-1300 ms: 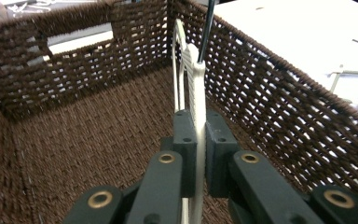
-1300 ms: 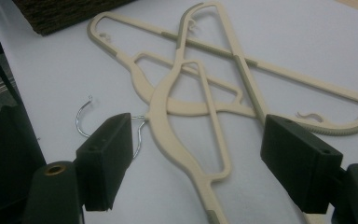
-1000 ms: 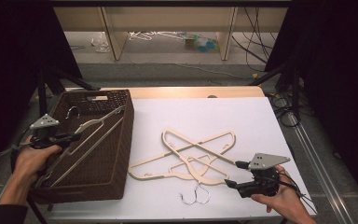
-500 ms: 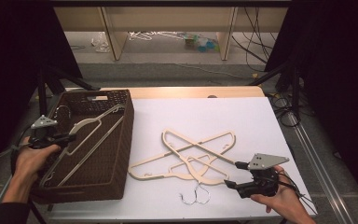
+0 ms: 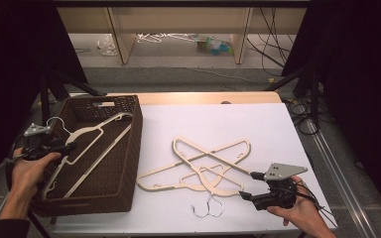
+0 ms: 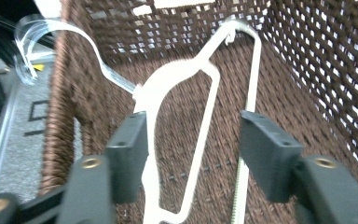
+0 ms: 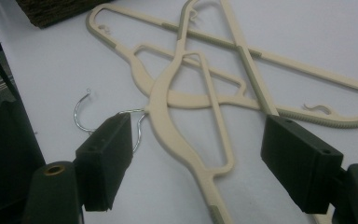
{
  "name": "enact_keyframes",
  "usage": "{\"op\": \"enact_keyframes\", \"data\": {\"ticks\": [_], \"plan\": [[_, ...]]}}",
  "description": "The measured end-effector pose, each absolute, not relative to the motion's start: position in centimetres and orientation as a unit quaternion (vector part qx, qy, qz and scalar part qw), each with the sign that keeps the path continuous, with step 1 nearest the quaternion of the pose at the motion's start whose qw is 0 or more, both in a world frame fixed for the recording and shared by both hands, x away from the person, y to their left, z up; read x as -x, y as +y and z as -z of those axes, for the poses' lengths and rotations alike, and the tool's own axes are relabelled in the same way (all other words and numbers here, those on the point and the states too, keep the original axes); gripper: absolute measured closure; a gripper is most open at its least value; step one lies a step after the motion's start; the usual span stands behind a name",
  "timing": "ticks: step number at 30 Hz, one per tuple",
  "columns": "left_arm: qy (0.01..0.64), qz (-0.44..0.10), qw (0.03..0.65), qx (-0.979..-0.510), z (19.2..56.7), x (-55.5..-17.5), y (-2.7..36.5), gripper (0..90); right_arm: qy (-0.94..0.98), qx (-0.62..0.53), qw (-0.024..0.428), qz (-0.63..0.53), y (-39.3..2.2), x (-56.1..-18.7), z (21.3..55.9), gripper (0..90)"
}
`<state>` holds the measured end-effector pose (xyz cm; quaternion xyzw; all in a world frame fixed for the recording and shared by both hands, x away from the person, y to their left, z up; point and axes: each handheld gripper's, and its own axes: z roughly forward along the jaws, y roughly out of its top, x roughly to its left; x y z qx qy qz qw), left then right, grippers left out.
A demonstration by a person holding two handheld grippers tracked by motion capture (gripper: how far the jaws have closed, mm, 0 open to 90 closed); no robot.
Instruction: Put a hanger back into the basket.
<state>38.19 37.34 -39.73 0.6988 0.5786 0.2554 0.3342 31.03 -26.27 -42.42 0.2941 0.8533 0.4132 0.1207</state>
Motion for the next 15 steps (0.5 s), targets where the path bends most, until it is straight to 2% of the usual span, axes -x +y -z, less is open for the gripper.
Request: {"op": "enact_keyframes", "data": {"ticks": [2, 3, 5, 8, 9, 15], "plan": [[0.588, -0.269, 0.349, -0.679, 39.2, -37.8, 36.8, 38.8, 0.853, -0.293, 0.12, -0.415, -26.3, -31.1, 42.5, 26.0], [0.587, -0.27, 0.355, -0.675, 38.9, -37.5, 36.7, 33.3, 0.853, -0.294, 0.117, -0.414, -26.4, -31.1, 42.7, 26.0], [0.578, -0.275, 0.383, -0.666, 38.1, -36.6, 35.8, 33.0, 0.854, -0.294, 0.117, -0.413, -26.5, -31.1, 42.8, 25.9], [0.554, -0.269, 0.408, -0.674, 37.2, -35.4, 34.1, 30.0, 0.855, -0.297, 0.113, -0.41, -26.8, -31.4, 43.3, 25.8], [0.528, -0.261, 0.428, -0.686, 36.6, -34.3, 32.3, 28.9, 0.856, -0.294, 0.111, -0.41, -26.8, -31.4, 43.4, 25.3], [0.48, -0.236, 0.46, -0.709, 36.1, -32.5, 28.1, 22.3, 0.86, -0.296, 0.11, -0.402, -27.0, -31.5, 44.0, 25.3]]}}
